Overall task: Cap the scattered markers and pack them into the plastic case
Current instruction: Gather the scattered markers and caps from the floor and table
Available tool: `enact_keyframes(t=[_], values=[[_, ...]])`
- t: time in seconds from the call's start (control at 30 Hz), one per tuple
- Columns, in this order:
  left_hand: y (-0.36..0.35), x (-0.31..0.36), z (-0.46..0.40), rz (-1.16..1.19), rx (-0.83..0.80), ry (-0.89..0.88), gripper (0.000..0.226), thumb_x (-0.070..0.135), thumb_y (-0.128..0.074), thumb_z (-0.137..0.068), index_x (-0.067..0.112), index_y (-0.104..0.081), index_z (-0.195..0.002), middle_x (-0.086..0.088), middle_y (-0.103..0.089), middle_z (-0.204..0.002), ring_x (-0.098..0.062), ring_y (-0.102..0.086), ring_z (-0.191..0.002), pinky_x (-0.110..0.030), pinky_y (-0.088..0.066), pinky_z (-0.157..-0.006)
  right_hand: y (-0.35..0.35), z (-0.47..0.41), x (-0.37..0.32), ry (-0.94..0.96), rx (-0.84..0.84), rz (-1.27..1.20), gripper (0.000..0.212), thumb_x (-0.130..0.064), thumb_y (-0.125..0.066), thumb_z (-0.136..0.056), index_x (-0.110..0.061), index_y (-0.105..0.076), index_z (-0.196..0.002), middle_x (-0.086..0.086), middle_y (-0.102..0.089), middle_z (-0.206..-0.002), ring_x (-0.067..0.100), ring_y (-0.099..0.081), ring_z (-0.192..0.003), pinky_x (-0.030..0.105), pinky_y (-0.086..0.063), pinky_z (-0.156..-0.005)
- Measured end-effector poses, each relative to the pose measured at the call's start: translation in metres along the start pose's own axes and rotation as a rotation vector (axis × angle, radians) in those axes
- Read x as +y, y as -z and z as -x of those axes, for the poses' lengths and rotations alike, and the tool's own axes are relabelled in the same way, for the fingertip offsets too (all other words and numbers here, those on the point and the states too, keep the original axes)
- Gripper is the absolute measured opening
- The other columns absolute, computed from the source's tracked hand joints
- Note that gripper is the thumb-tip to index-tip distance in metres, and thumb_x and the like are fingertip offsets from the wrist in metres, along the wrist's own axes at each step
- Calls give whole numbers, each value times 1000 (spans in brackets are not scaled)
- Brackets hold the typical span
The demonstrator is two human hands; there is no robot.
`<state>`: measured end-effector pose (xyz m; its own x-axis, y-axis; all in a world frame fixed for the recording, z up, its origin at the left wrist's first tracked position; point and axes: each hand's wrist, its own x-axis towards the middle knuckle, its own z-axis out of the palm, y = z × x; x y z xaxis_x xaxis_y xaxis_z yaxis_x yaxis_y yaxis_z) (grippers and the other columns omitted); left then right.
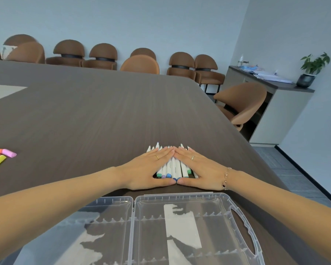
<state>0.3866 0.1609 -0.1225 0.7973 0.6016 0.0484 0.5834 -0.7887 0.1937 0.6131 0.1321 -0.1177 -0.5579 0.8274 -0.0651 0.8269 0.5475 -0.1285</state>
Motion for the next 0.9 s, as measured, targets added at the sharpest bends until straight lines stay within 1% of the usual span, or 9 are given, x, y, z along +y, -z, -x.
enact_keyframes(t=[0.1,0.2,0.3,0.4,0.47,0.6,0.7,0.8,0.9], values=[[-1,0,1,-37,-4,9,91,70,-16,-82,16,6,-151,4,8,-158,-1,9,-143,-13,9,-112,-2,-4,-2,7,12,17,86,-69,-19,-86,-20,4,-152,-5,8,-159,1,11,-144,25,7,-118],[-1,2,2,-29,-5,8,93,71,-11,-78,15,3,-151,4,7,-158,1,10,-141,-12,9,-111,-3,-4,-3,8,5,-10,85,-69,-17,-85,-20,4,-152,-6,8,-159,1,12,-143,24,8,-118],[2,4,3,-24,0,3,88,68,-15,-81,17,2,-151,6,8,-158,6,12,-137,-9,12,-108,-1,-2,-5,13,-8,-52,85,-69,-21,-85,-22,6,-151,-7,9,-158,0,13,-143,24,10,-117],[4,4,7,11,38,-1,85,67,-27,-87,23,5,-151,10,9,-157,4,13,-140,-15,12,-113,2,2,-5,14,10,-105,88,-69,-31,-85,-27,10,-150,-12,14,-157,-2,18,-141,22,12,-115],[5,0,9,11,34,33,86,69,-31,-86,28,7,-151,15,10,-156,4,15,-138,-18,13,-112,5,4,-2,-7,28,-58,88,-72,-33,-82,-32,12,-148,-16,17,-156,-2,20,-141,22,14,-114],[3,-3,10,7,-18,44,83,66,-34,-88,26,1,-152,13,6,-157,7,11,-137,-14,10,-111,3,4,1,-57,-59,-44,89,-75,-24,-79,-32,9,-150,-17,16,-155,-2,17,-140,24,1,-118],[1,-1,8,11,5,37,79,61,-35,-91,21,-4,-152,8,2,-159,2,7,-142,-14,9,-112,0,1,1,-50,-34,-67,91,-78,-16,-78,-28,5,-151,-12,10,-158,1,12,-143,26,-1,-119],[3,1,8,17,18,51,77,60,-34,-92,21,-6,-152,9,1,-158,4,6,-141,-14,9,-112,2,3,-3,-73,-15,-148,86,-72,-27,-82,-30,4,-150,-15,11,-157,-1,13,-142,24,0,-118],[6,5,10,27,6,75,85,65,-38,-88,25,1,-152,13,9,-156,4,12,-138,-16,12,-110,7,7,-9,-111,15,-231,83,-66,-37,-83,-36,4,-148,-25,15,-150,-7,17,-136,24,1,-116]])
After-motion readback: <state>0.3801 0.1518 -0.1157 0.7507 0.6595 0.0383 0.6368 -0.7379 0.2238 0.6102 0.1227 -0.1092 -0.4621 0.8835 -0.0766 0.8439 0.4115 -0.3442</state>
